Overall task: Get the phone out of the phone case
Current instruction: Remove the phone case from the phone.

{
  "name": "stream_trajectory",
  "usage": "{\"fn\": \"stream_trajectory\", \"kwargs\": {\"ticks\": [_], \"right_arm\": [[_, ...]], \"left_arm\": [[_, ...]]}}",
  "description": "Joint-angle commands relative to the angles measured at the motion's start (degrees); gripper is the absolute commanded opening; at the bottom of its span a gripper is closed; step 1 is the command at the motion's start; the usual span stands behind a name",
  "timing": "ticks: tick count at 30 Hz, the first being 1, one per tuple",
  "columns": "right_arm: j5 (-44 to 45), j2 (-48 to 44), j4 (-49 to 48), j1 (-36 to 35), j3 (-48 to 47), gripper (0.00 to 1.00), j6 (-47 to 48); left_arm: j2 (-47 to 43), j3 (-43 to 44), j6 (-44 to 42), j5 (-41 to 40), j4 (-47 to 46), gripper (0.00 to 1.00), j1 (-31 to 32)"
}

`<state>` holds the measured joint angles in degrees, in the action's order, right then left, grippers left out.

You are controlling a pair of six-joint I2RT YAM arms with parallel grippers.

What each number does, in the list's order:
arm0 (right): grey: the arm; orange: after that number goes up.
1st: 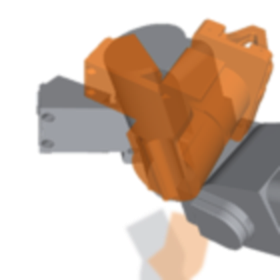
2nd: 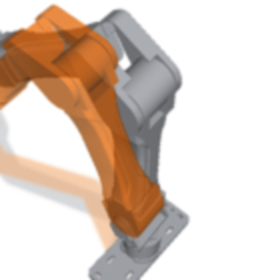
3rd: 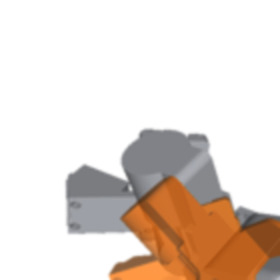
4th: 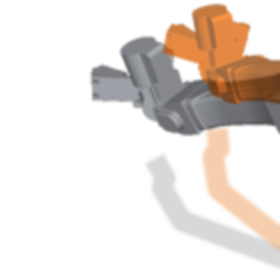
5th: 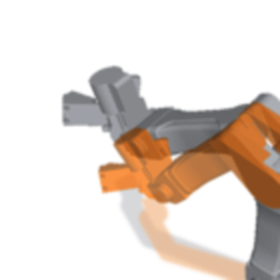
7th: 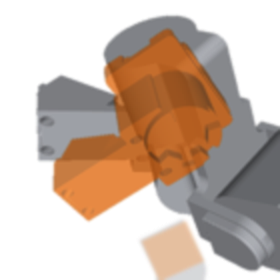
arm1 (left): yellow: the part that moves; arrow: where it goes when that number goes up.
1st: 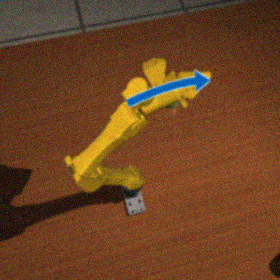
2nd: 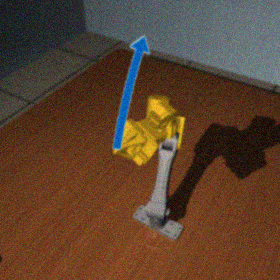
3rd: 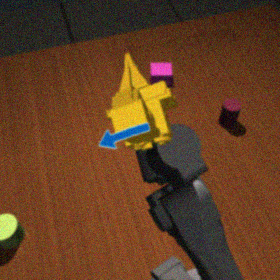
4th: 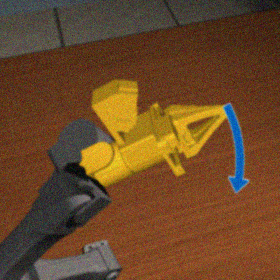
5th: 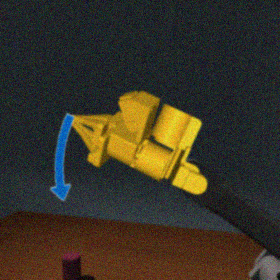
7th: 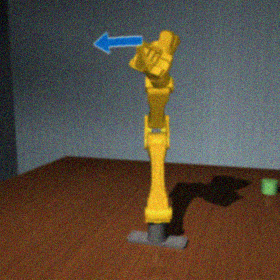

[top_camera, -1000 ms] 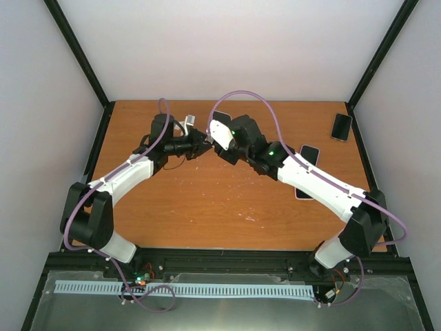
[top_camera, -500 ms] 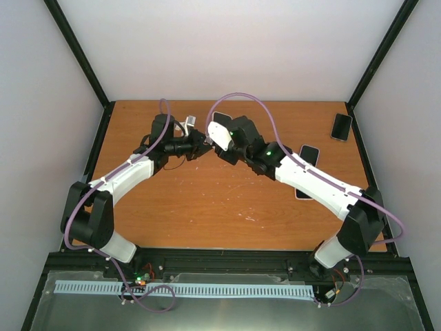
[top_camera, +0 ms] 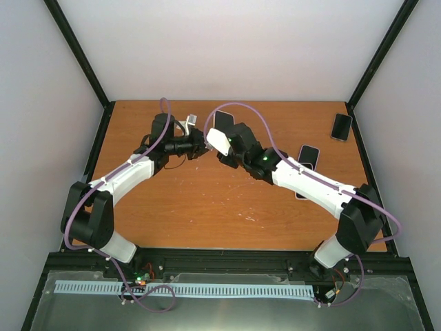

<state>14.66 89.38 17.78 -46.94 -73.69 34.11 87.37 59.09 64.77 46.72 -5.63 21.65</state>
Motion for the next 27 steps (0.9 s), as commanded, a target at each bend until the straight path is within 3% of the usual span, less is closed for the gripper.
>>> {"fn": "stream_trajectory", "kwargs": {"ticks": [1, 10, 27], "right_arm": [[-1.91, -0.31, 1.59, 0.09, -2.52, 0.48, -2.08], [-6.63, -4.64, 7.29, 0.12, -6.44, 0.5, -5.29], [-1.13, -0.59, 2.88, 0.09, -3.84, 0.49, -1.45]], "left_arm": [[-1.7, 2.26, -0.84, 2.22, -4.12, 0.01, 0.77], [-0.46, 2.22, -1.4, 0.01, -2.89, 0.0, 0.66], [-1.73, 2.17, -0.79, 2.87, -5.06, 0.01, 0.84]]}}
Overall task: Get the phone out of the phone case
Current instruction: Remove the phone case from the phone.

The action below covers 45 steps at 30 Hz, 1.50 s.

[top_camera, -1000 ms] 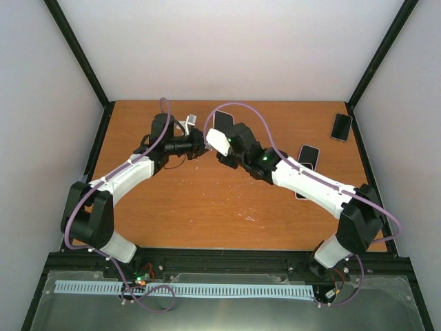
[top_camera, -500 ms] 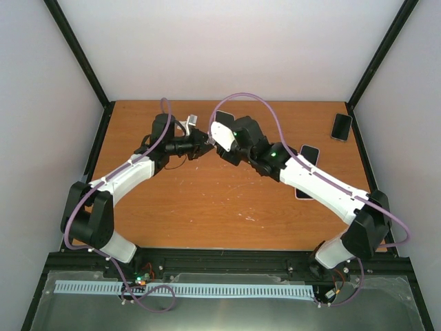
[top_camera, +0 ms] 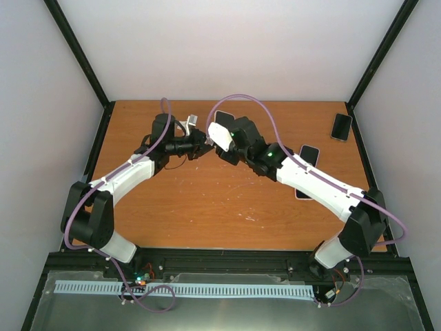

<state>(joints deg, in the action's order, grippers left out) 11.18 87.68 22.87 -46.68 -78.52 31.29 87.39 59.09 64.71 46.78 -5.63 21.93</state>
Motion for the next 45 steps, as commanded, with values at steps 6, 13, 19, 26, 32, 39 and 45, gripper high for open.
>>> {"fn": "stream_trajectory", "kwargs": {"ticks": [6, 13, 19, 26, 32, 39, 45], "right_arm": [[2.4, 1.68, -1.69, -0.16, 1.6, 0.51, 2.31], [13.29, 2.53, -14.28, 1.25, 7.29, 0.44, 9.13], [16.07, 2.0, -24.53, 1.41, 11.59, 0.44, 13.21], [17.16, 1.74, -36.3, 1.41, 16.53, 0.44, 19.27], [16.28, 3.15, -40.76, 1.41, 17.56, 0.47, 20.88], [15.79, 4.87, -44.11, 1.74, 16.79, 0.48, 21.85], [15.11, 6.06, -47.45, 2.11, 15.51, 0.48, 22.08]], "left_arm": [[-1.93, 2.49, -0.79, 4.44, -6.29, 0.01, 0.89], [-2.18, 2.38, 1.3, 7.09, -8.49, 0.01, 1.71], [-1.91, 1.74, 3.13, 8.61, -10.18, 0.01, 1.8], [-1.47, 0.55, 5.0, 9.92, -12.39, 0.01, 2.01], [-1.18, 0.5, 5.43, 10.81, -13.39, 0.01, 2.74], [-1.47, 0.0, 5.76, 11.39, -13.85, 0.0, 3.1], [-1.29, -0.12, 6.44, 12.23, -14.55, 0.01, 3.2]]}}
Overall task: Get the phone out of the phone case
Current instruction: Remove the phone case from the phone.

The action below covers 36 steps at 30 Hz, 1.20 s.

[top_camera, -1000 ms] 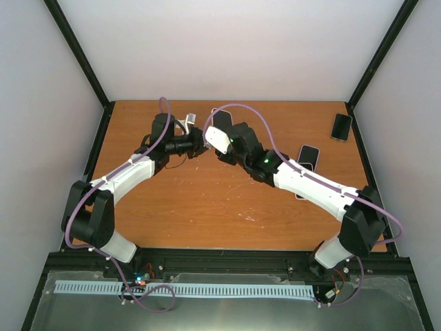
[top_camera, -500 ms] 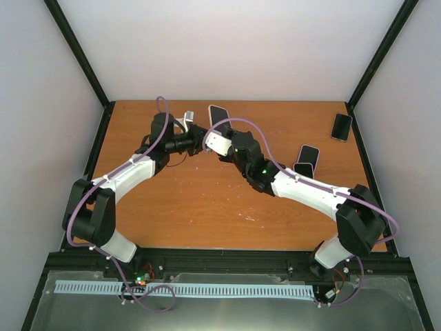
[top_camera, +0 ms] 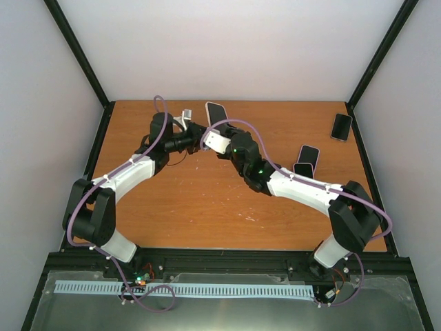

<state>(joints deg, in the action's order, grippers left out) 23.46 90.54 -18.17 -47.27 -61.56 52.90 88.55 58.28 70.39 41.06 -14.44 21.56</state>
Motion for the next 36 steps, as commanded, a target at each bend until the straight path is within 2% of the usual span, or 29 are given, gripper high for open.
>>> {"fn": "stream_trajectory", "kwargs": {"ticks": [1, 4, 7, 12, 14, 22, 27, 36], "right_arm": [[2.61, 3.31, -7.16, 2.73, -1.4, 0.48, 0.76], [1.84, 3.61, -8.48, 2.75, -1.75, 0.45, 1.14], [0.67, 3.36, -7.99, 3.03, -2.53, 0.35, 0.6], [-2.82, 1.74, -2.16, 4.11, -4.3, 0.19, -2.52], [-4.02, 1.09, 0.27, 4.81, -4.97, 0.16, -3.48], [-10.57, -0.98, 10.15, 6.91, -8.21, 0.18, -8.06], [-9.85, -0.45, 8.59, 6.92, -7.64, 0.3, -7.06], [-6.5, 1.79, 0.75, 6.9, -5.76, 0.34, -5.07]], "left_arm": [[-2.5, 0.63, 0.84, 18.04, -5.75, 0.01, 3.57], [-2.66, 0.17, 0.89, 18.01, -5.91, 0.01, 3.57], [-2.78, -0.21, 0.99, 17.92, -6.04, 0.01, 3.53], [-2.92, -0.18, 0.55, 17.77, -5.39, 0.01, 3.57], [-2.81, -0.22, 0.54, 17.7, -5.33, 0.01, 3.57], [-1.88, 0.01, 0.72, 17.74, -5.43, 0.0, 3.57], [-1.8, 0.25, 0.8, 17.87, -5.59, 0.01, 3.57], [-2.0, 0.0, 2.48, 19.27, -7.78, 0.01, 3.57]]}}
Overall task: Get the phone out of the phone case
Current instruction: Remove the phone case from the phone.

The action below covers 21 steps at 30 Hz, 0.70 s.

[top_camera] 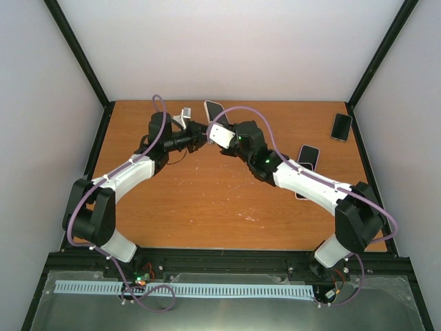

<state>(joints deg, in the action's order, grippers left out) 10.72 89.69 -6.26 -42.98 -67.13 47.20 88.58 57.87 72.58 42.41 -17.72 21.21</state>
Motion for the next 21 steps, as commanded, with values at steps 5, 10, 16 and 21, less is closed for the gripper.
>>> {"fn": "stream_trajectory", "kwargs": {"ticks": [5, 10, 16, 21], "right_arm": [[10.04, 4.89, -21.14, 2.38, 3.06, 0.3, 4.74], [9.91, 6.58, -24.13, 2.38, 3.22, 0.28, 5.97], [8.28, 8.69, -25.83, 2.38, 2.98, 0.29, 7.38], [7.09, 8.7, -22.93, 2.38, 1.94, 0.22, 6.21]], "left_arm": [[-1.8, 0.25, 1.38, 19.2, -6.21, 0.01, 4.42], [-1.3, 0.52, 1.34, 20.17, -6.83, 0.01, 4.95], [-1.27, 0.54, 0.78, 20.85, -6.98, 0.01, 6.08], [-1.41, 0.5, -0.19, 20.82, -6.11, 0.01, 6.21]]}}
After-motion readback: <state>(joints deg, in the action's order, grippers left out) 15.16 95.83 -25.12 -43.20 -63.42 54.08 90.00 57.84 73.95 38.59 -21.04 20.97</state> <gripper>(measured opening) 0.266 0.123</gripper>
